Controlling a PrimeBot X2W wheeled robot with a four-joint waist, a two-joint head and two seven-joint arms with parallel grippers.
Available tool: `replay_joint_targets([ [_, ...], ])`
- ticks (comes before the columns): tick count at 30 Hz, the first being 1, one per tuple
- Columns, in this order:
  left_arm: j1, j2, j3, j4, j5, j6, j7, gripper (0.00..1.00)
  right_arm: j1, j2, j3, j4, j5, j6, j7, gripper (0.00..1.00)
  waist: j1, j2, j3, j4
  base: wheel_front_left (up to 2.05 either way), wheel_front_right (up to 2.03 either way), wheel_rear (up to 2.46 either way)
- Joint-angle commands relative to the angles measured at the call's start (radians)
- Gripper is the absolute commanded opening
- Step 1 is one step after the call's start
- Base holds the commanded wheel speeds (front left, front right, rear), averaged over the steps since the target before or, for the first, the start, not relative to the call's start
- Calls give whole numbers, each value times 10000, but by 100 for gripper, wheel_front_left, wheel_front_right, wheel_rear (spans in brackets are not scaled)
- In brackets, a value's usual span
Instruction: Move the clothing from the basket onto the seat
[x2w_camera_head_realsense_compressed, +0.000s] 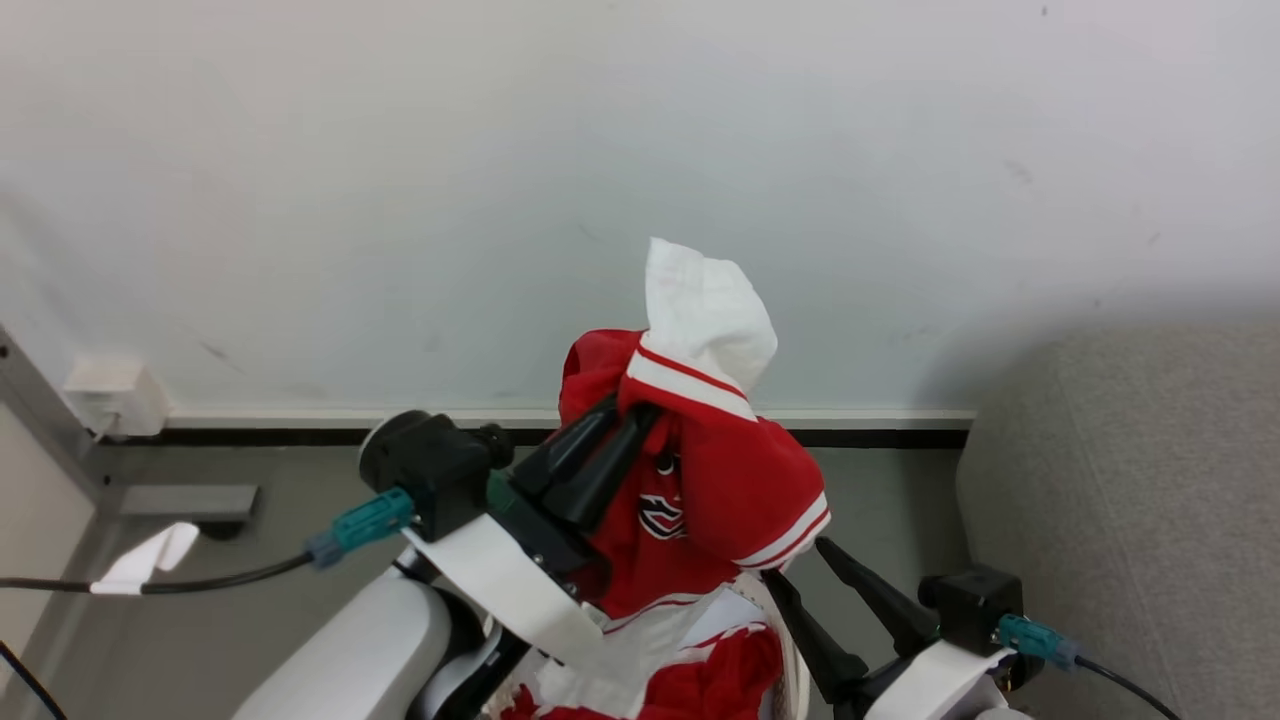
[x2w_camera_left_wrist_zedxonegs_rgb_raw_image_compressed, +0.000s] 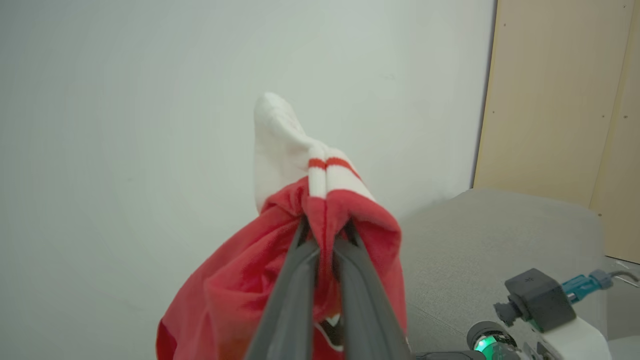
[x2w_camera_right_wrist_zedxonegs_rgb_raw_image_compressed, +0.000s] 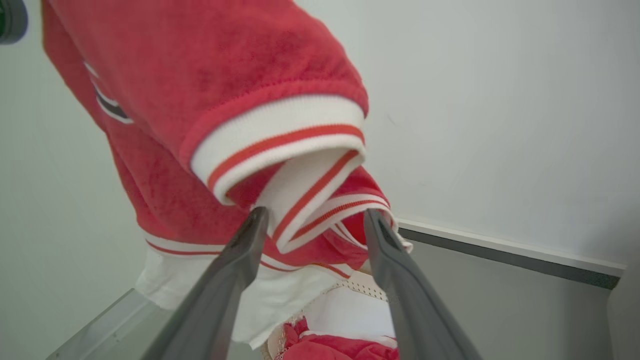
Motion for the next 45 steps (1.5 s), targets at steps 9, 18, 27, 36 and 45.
replay_joint_targets([
  [9,69,-151,-337,-215,12,-74,134,0,-526,231,-390,211,-224,-21,7,100,0,-1,-40,954,0,0,0],
  [18,37,-333,-658,-407,-79,-153,216,0,-998,329,639,622,759,-21,5,100,0,-1,-104,1569,0,0,0],
  [27,45,-383,-776,-448,-215,-157,225,0,-1540,504,707,501,1065,-21,5,100,0,-1,-90,1944,0,0,0],
  [36,79,-329,-769,-281,-296,-100,155,0,-1451,378,872,-30,1002,-21,5,0,0,-1,-65,1939,0,0,0],
  [45,227,-189,-619,143,-466,37,66,0,-1025,152,458,-640,827,-21,5,0,0,-1,-13,1512,0,0,0],
])
